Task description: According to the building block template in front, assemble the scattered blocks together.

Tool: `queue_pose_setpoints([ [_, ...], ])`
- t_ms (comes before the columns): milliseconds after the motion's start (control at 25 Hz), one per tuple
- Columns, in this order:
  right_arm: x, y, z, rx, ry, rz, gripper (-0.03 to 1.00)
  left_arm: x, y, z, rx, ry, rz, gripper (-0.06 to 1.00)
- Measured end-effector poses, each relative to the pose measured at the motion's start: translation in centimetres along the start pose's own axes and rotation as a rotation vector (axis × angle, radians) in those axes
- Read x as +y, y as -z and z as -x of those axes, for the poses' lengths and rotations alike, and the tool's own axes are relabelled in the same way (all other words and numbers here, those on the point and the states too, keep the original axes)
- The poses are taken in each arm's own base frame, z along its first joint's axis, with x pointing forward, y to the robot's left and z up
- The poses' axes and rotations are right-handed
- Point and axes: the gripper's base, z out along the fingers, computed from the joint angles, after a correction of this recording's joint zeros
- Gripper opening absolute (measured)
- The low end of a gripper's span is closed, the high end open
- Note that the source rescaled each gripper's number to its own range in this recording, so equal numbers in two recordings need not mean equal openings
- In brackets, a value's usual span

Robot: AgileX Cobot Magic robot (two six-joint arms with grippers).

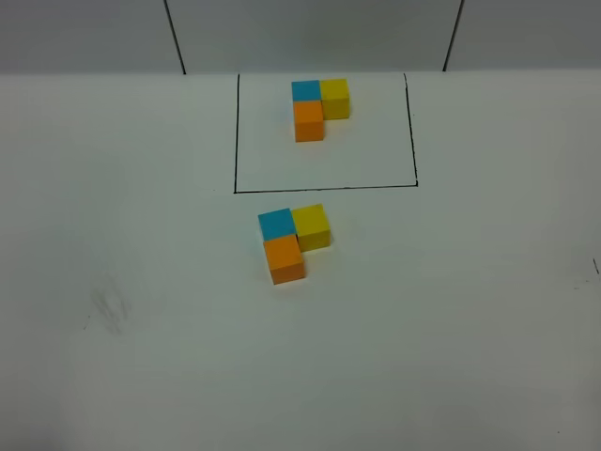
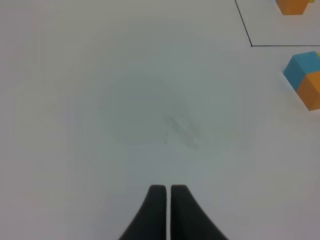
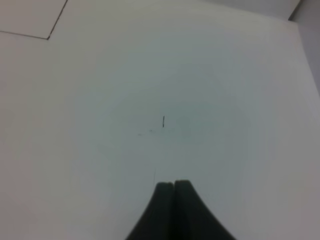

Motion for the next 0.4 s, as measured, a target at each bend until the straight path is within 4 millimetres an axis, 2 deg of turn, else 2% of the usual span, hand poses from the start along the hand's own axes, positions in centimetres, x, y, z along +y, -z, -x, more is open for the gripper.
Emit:
queue_pose_setpoints([
  [400,0.0,0.0,0.0,0.0,0.0,0.0,0.0,0.0,0.0,0.0,0.0,0.0,0.0,0.0],
])
